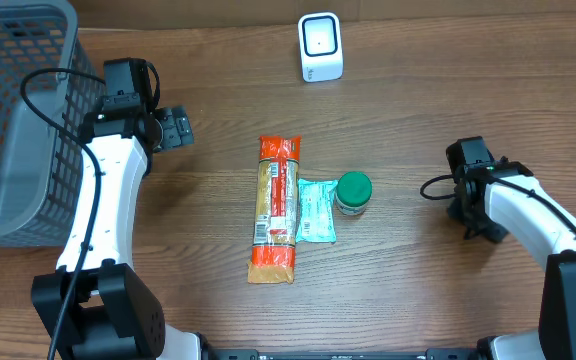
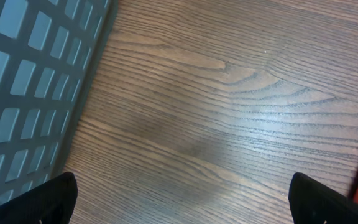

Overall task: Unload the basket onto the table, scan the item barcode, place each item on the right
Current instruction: 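Lower the orange packet onto the table at right and release it, then move the right gripper over the green-capped jar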

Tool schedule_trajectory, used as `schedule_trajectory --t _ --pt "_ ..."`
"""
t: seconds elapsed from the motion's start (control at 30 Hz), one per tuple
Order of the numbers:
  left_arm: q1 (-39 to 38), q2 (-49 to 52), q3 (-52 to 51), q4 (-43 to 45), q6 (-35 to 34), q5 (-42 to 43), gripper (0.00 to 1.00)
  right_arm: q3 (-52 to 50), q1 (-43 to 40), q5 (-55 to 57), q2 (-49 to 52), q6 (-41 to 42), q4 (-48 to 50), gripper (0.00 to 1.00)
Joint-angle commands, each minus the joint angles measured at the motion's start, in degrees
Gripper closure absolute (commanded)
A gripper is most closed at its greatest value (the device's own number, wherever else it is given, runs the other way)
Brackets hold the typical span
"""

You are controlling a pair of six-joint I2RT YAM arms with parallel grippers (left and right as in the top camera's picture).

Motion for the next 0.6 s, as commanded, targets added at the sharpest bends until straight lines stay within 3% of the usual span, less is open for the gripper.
schedule_trajectory --t 0.0,0.2,0.27,0.3,0.33,0.4,0.57 --pt "-0.13 0.07 0.90 0.04 -0.17 -0.35 0.00 6.21 -0.15 -2.78 -0.28 -2.21 -3.15 0.49" --pt "-0.13 0.07 0.92 0.02 -0.15 -0.35 0.00 18.05 -0.15 -18.86 -0.28 -2.19 -9.18 0.41" --pt "-0.13 0.07 0.92 0.04 -0.15 -0.35 0.00 20.13 -0.13 -26.73 -0.28 -2.14 -7.32 0.28" --pt "-0.13 0.07 0.90 0.04 -0.15 -0.35 0.00 20.57 -0.02 -31.56 -0.28 -2.10 -5.33 0.10" --pt "-0.13 0.07 0.90 0.04 -0.15 -0.35 0.00 20.59 0.22 -35.39 -0.28 -1.77 -3.23 0.00" --pt "-0.13 0.07 0.90 0.02 -0.15 -0.35 0.00 20.57 1.20 -39.10 -0.22 0.13 -0.13 0.00" --pt "-0.13 0.07 0.90 0.02 -0.15 -0.35 0.00 20.57 6.01 -36.24 -0.22 1.16 3.65 0.00"
